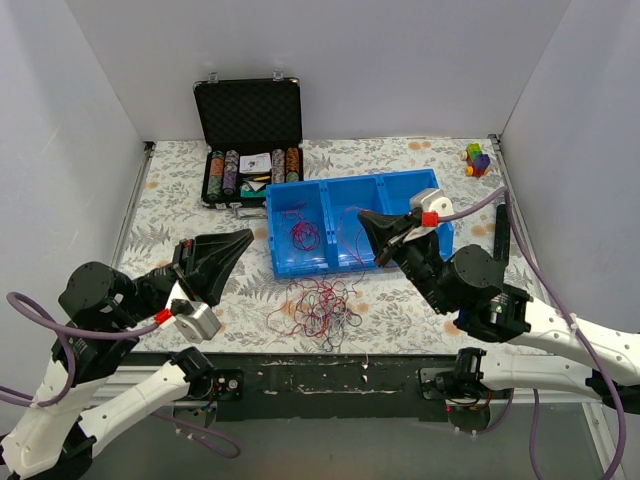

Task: Untangle the cables

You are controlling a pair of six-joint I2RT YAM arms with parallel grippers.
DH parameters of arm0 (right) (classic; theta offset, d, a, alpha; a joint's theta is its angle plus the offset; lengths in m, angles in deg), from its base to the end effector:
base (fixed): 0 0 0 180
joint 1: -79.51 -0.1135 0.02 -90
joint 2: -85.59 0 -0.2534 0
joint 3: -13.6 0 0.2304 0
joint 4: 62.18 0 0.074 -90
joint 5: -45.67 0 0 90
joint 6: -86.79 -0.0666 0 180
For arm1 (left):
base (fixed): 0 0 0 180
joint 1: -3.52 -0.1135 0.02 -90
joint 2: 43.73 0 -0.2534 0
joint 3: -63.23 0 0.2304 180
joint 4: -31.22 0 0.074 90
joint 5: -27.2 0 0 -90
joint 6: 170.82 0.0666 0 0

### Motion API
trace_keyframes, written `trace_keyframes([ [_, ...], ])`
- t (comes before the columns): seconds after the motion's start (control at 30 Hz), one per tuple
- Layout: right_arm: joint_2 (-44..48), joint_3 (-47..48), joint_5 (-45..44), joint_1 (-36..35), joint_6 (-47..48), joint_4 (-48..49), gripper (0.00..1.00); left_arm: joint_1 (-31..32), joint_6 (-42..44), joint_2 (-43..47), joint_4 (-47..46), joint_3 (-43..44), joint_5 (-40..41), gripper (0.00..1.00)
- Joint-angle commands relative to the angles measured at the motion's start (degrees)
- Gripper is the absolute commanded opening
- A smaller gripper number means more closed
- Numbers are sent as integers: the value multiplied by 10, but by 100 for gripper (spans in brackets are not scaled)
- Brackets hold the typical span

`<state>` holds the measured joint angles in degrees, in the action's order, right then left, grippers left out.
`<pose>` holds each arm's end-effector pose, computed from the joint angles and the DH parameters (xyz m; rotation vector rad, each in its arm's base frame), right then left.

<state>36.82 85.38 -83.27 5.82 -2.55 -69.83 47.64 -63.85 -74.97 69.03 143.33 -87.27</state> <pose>0.0925 0.1671 0.4275 -0.2963 1.3593 0.6265 0.0433 -0.0804 0.4442 1.0165 1.0061 -0.6857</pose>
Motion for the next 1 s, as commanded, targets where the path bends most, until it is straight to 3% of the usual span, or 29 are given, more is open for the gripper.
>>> trace_keyframes([
  [0.0, -6, 30, -4, -2, 26, -2, 1, 2, 3, 0, 9, -5, 7, 9],
  [0.13, -21, 62, 40, -3, 31, -5, 1, 2, -6, -2, 11, -4, -6, 11],
  [0.37, -49, 107, 56, -2, 51, 6, 1, 2, -30, -10, 17, -7, -37, 28],
  [0.53, -67, 156, 68, -3, 66, 28, 1, 2, -65, -14, 41, -41, -85, 35],
  [0.7, -77, 193, 94, -3, 65, 38, 1, 2, -94, -30, 43, -129, -121, 58],
  [0.8, -77, 203, 119, -4, 55, 46, 1, 2, -164, -70, -1, -162, -121, 78],
  [0.97, -85, 214, 149, -2, 35, 50, 1, 3, -258, -148, -75, -157, -167, 87],
])
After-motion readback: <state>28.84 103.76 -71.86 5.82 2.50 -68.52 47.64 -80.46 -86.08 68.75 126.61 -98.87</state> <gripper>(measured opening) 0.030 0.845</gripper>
